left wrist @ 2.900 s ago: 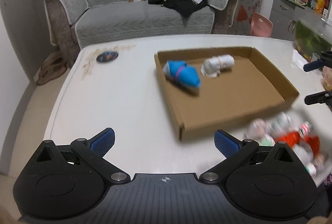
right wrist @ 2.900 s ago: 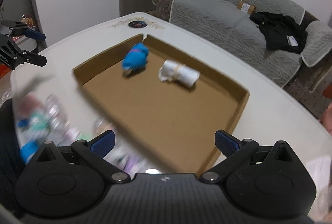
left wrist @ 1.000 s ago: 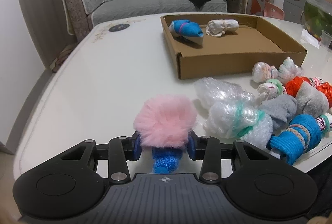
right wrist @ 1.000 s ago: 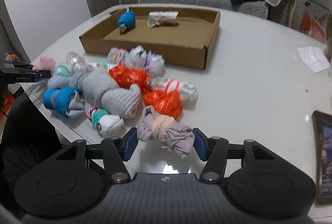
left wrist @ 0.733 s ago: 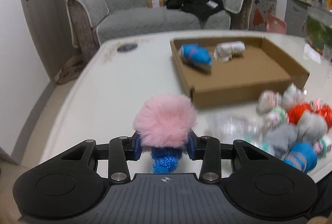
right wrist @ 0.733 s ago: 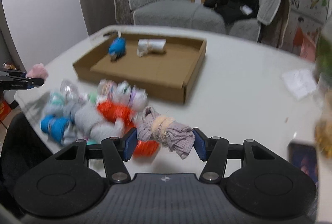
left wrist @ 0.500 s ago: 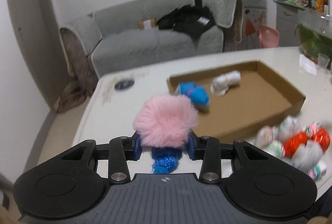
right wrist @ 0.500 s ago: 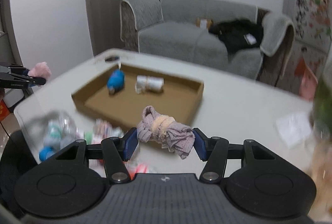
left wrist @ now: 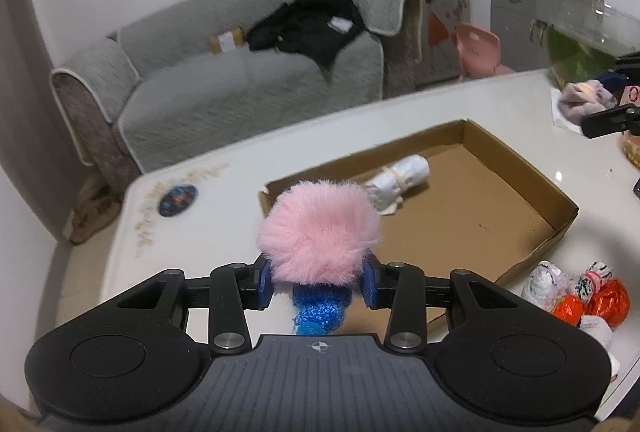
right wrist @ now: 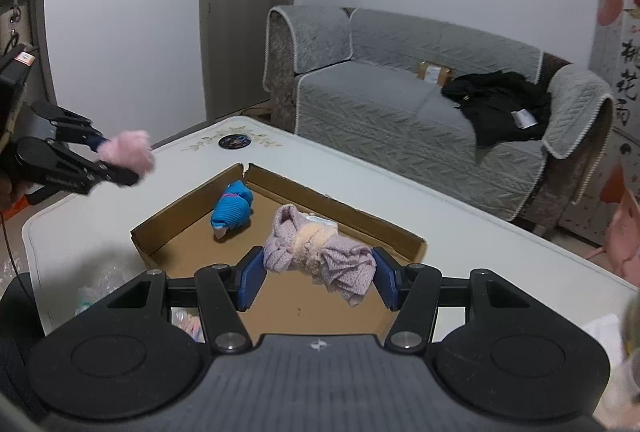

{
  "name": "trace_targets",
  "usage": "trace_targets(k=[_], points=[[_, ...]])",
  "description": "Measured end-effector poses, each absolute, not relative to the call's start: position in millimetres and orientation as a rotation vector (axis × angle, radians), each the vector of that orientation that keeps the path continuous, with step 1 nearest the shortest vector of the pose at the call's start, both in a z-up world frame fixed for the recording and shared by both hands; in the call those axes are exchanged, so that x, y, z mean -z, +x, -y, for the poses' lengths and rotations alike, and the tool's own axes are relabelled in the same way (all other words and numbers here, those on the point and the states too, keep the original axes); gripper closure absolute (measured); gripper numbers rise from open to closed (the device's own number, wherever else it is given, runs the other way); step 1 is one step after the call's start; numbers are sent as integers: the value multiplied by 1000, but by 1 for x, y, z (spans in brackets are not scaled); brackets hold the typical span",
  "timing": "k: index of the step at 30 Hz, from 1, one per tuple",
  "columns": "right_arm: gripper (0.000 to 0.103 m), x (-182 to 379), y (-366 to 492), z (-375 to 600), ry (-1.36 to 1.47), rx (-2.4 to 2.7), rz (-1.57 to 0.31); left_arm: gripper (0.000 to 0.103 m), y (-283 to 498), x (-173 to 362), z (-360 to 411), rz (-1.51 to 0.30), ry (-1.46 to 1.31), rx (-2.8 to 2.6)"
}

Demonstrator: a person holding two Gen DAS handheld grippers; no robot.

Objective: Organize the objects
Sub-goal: 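Carry both items into the tray and open both tools to release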

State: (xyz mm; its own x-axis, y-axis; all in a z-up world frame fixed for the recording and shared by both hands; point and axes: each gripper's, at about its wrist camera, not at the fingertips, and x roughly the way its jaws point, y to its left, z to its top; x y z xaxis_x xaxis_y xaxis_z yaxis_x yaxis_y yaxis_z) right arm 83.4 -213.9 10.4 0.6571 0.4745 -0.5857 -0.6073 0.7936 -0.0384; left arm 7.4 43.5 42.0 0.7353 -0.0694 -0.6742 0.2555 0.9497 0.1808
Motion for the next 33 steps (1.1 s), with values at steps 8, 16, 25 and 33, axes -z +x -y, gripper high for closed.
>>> trace_targets(k=[8,16,25,33], points=[[50,12,122,179,-280,-683,-670,55,54,0,-30,-884,251,210],[50,49,161,155,-313,-722,-785,54,88,37,-23,-1001,220,207],[50,77,184,119,-358,-767,-848,54,114,43,-16,-954,222,206],[50,85,190,102,-429,-793,-834,53,132,49,-19,-930,220,181]])
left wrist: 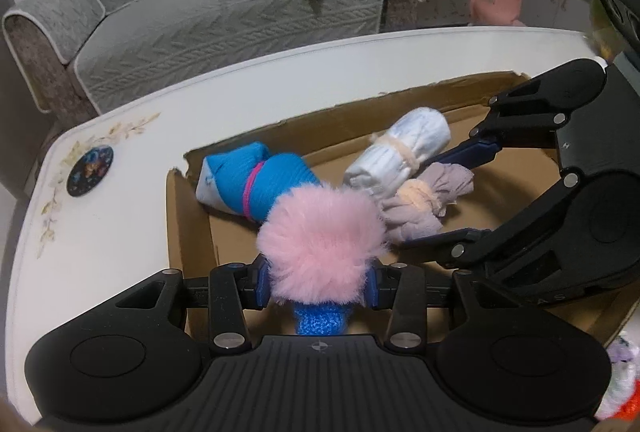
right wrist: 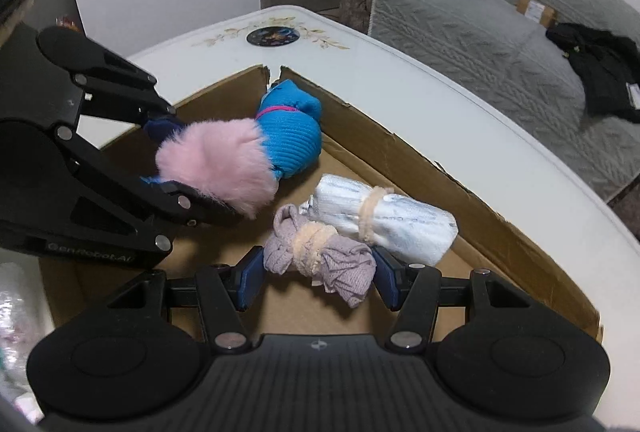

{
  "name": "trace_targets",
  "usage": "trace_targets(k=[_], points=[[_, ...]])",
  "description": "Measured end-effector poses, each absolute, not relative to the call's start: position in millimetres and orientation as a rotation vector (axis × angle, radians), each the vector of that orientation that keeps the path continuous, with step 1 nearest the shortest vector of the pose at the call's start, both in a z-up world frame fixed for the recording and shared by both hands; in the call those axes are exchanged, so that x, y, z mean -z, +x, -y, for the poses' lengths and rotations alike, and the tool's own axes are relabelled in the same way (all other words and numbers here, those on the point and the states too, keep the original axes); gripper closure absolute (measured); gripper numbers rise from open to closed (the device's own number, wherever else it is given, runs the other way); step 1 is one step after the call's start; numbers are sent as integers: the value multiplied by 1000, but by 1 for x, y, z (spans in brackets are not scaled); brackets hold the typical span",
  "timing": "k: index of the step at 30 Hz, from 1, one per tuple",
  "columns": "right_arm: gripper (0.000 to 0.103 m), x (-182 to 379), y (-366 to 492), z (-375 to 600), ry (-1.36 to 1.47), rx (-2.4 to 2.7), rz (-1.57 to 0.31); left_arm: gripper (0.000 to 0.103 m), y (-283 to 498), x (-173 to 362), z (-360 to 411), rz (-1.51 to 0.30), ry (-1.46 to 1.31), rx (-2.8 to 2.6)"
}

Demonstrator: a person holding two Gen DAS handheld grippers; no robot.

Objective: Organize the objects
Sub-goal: 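Carry both items into the tray and open both tools to release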

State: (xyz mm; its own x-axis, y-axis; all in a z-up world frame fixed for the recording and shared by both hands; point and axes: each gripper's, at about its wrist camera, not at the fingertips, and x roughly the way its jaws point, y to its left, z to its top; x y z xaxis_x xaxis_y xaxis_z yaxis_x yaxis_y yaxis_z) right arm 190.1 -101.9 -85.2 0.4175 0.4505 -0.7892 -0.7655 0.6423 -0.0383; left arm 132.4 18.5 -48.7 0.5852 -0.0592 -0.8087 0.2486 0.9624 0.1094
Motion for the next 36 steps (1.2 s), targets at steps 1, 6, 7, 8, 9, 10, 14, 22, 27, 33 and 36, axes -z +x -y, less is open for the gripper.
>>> trace_targets(k=[1,6,7,8,9,10,14,22,27,33,36], points=[[50,87,191,102,-434,-797,-833,51,134,51,-21,-937,209,176],[49,90,193,94,-459,-839,-816,45,139,60,-34,-961,176,123],[49,90,193,92,-464,-843,-814,48,139,60,-36,-956,173,115],[49,90,192,91,-467,-845,-815,48,138,60,-36,-954,180,102],[48,90,193,89,-473,-847,-815,48,138,59,-36,-956,184,91],[48,91,193,87,-480,-853,-817,47,138,59,-36,-958,183,84],[46,90,194,88,-490,-857,-825,45,135,57,-38,-949,190,74],[22,90,197,93,-512,-857,-854,31,134,57,-33,-942,171,46],[22,90,197,93,-514,-853,-856,31,133,56,-33,-945,156,40],[19,91,195,89,-529,-858,-860,20,127,47,-32,-921,146,26],[19,90,192,89,-535,-853,-858,18,124,43,-34,-919,138,26]])
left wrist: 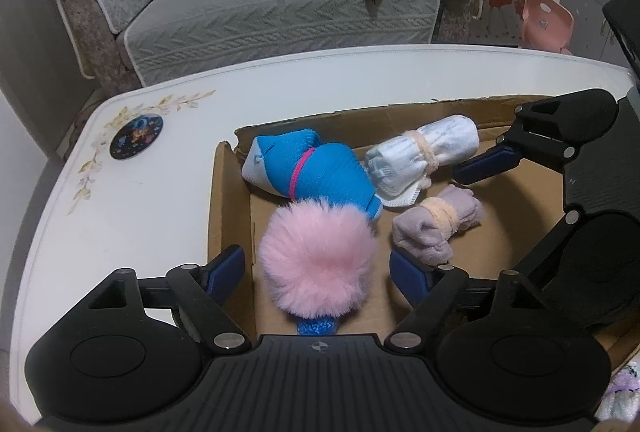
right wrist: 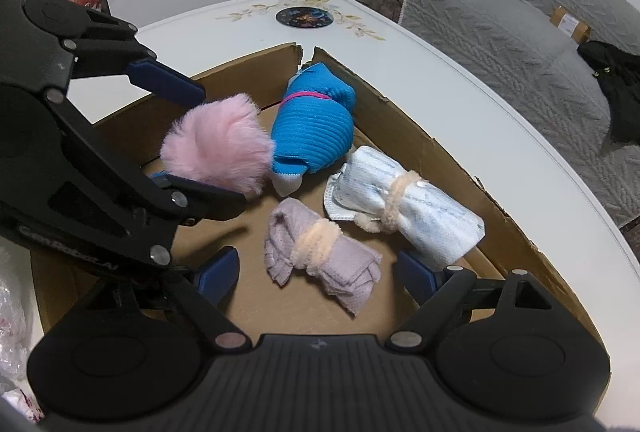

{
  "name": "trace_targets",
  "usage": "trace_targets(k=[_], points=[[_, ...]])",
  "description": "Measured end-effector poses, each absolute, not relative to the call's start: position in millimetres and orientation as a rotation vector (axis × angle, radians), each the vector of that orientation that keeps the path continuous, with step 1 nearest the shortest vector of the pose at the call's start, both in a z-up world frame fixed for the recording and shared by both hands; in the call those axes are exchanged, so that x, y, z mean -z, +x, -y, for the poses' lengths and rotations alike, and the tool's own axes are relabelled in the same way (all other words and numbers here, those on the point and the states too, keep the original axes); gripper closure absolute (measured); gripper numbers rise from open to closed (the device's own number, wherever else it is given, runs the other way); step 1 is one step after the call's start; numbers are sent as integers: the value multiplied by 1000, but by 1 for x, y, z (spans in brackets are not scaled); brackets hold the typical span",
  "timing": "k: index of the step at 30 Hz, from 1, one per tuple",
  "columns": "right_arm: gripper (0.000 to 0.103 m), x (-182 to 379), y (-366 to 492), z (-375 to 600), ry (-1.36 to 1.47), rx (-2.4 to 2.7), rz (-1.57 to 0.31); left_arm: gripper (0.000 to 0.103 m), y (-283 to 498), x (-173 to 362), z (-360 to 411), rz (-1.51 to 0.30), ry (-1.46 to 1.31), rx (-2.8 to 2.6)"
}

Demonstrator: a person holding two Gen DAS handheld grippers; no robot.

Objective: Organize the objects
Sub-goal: 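Carry both items into the tray and open both tools to release, then grasp the blue rolled sock with the left tool while the right tool grasps the white-teal sock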

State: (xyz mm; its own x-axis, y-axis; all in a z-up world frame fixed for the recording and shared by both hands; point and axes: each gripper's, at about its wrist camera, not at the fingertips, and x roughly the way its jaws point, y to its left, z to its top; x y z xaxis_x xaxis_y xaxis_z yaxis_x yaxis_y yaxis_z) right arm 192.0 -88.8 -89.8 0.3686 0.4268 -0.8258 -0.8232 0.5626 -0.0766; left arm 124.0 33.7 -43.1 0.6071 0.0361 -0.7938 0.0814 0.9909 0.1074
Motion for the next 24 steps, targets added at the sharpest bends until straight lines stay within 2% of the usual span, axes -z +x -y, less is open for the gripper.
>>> trace_targets(k=[24], points=[[15,47,126,110,-526,-815,-769,11,39,-4,-31,-788,160,-5]])
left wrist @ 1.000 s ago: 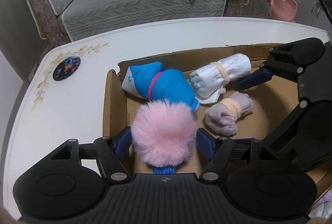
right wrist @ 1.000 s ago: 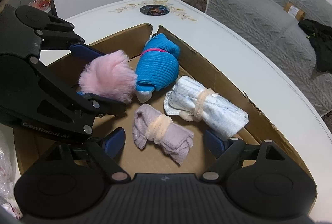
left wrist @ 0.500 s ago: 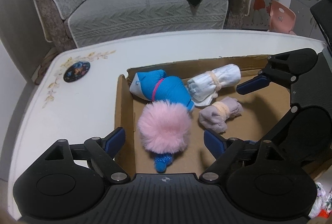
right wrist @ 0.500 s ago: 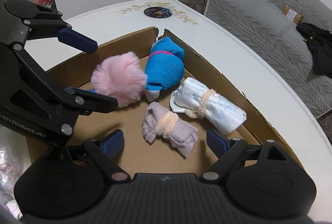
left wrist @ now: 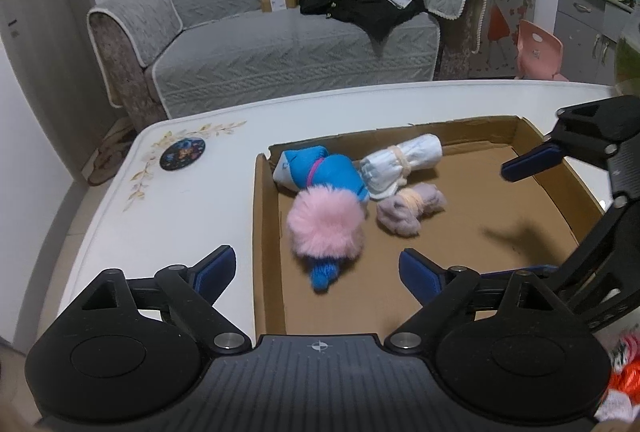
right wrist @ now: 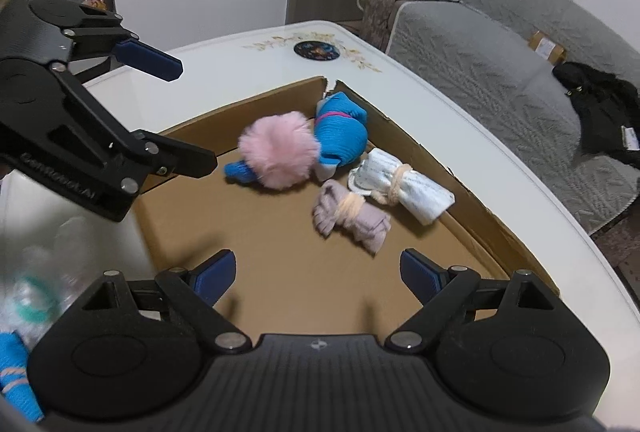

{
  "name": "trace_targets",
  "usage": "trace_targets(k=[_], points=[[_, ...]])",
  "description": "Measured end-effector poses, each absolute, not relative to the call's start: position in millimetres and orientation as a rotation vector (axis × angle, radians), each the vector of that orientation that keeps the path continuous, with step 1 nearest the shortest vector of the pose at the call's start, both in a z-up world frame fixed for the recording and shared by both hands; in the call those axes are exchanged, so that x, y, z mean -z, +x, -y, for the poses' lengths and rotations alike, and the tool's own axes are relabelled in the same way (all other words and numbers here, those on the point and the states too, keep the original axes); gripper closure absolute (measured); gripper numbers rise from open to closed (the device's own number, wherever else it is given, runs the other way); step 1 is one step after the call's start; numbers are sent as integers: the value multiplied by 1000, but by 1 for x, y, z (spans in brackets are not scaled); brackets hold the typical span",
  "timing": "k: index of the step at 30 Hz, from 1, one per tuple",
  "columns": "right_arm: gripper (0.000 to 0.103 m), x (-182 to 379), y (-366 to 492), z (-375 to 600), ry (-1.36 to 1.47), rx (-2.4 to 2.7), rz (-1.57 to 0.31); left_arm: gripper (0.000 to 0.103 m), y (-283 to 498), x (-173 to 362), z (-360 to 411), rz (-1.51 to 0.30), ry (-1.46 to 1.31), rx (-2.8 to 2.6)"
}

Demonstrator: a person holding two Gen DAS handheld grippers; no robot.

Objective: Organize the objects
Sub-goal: 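Grasp the blue rolled sock with the left tool while the right tool grasps the white-teal sock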

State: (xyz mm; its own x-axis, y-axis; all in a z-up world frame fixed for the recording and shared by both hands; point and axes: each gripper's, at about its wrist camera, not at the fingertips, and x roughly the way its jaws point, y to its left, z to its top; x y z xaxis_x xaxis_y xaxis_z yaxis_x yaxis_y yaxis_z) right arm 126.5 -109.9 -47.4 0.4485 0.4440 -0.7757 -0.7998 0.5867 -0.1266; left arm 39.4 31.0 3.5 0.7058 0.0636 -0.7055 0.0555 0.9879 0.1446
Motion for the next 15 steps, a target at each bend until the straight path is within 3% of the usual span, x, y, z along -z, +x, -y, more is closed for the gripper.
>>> trace_targets(k=[15], points=[[14,41,27,172,-441,-756,-717,8,-61,-1,-40,-734,177,-15]])
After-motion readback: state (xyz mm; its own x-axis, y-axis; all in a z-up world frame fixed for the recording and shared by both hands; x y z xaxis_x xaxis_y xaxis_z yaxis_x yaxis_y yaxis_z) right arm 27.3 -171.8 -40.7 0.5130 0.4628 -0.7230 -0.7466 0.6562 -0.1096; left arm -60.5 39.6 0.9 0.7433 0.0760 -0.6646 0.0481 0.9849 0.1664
